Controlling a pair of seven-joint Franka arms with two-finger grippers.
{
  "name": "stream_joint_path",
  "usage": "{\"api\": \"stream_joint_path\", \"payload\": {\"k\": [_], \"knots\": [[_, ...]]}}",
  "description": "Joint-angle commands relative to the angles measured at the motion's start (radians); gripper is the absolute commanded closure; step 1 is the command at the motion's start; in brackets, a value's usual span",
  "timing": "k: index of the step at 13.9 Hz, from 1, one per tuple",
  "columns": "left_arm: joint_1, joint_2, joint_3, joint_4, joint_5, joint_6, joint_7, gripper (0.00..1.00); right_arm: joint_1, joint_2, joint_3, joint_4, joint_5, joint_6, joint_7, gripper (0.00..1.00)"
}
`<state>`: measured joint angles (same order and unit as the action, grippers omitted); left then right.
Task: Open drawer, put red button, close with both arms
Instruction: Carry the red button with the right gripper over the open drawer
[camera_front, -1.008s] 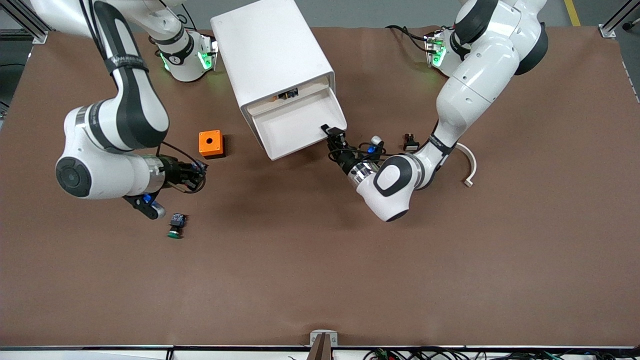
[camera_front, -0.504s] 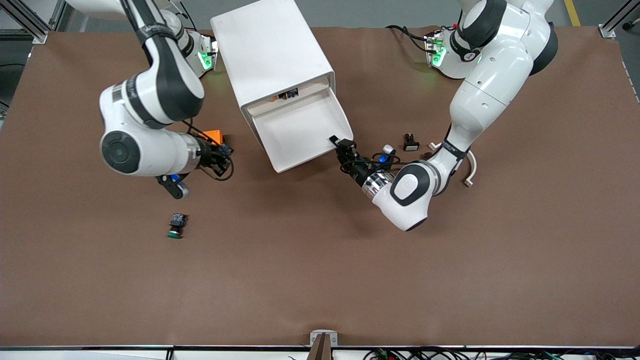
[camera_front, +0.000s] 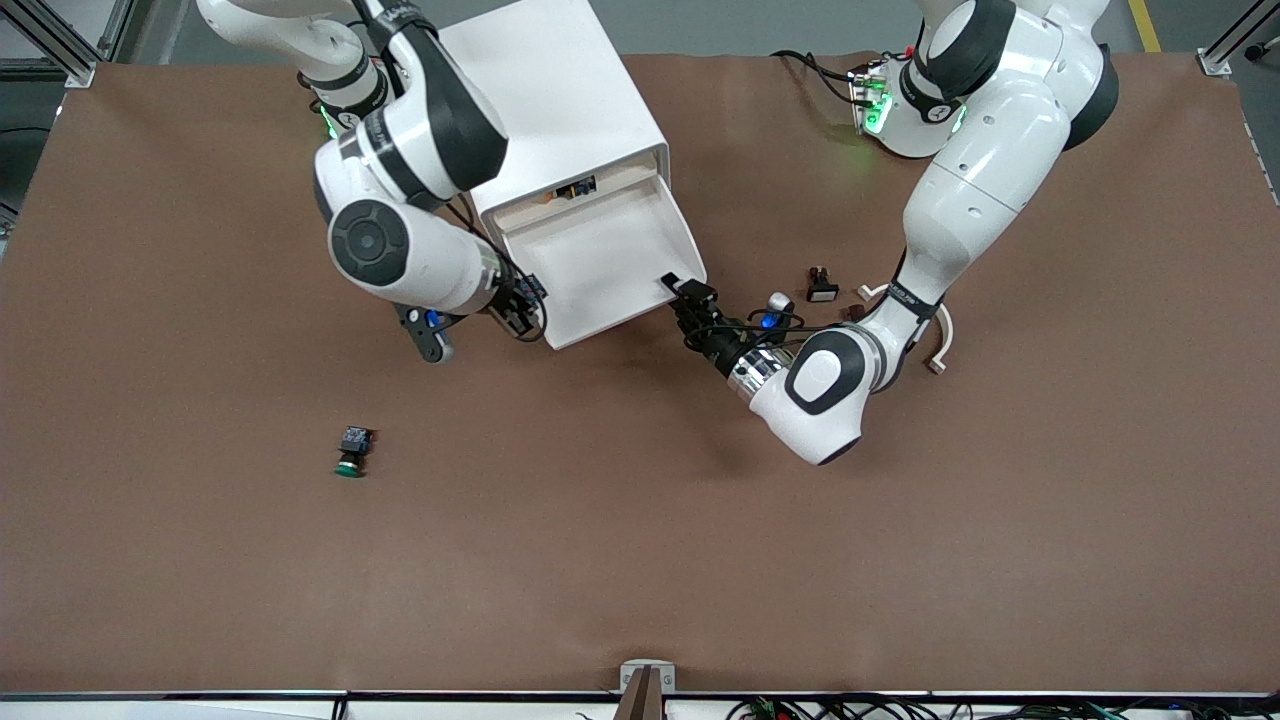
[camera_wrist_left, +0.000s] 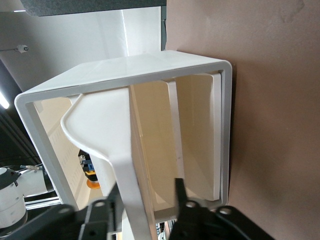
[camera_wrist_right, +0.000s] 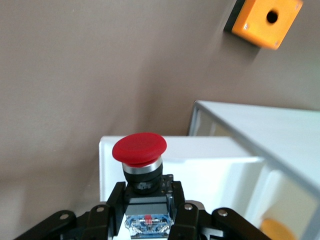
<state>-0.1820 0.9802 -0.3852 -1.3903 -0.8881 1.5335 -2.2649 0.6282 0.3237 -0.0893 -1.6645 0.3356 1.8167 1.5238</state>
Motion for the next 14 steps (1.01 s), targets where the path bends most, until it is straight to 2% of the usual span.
{"api": "stream_joint_path", "payload": {"k": [1, 4, 8, 13, 14], "knots": [[0.003, -0.003, 0.000, 0.014, -0.003, 0.002, 0.066, 0.00, 0.051, -0.014, -0.010, -0.056, 0.037, 0.090, 0.117, 1.00], [0.004, -0.001, -0.004, 0.071, -0.012, 0.000, 0.279, 0.00, 0.119, -0.011, -0.010, -0.075, 0.052, 0.180, 0.217, 1.00], [0.001, -0.005, 0.000, 0.131, 0.009, -0.007, 0.419, 0.00, 0.189, 0.009, -0.010, -0.095, 0.062, 0.292, 0.305, 1.00], [-0.010, -0.076, -0.004, 0.152, 0.155, -0.001, 0.736, 0.00, 0.223, 0.018, -0.012, -0.139, 0.062, 0.365, 0.331, 1.00], [-0.011, -0.096, -0.007, 0.152, 0.194, 0.005, 0.796, 0.00, 0.222, 0.018, -0.012, -0.138, 0.062, 0.365, 0.338, 0.78]]}}
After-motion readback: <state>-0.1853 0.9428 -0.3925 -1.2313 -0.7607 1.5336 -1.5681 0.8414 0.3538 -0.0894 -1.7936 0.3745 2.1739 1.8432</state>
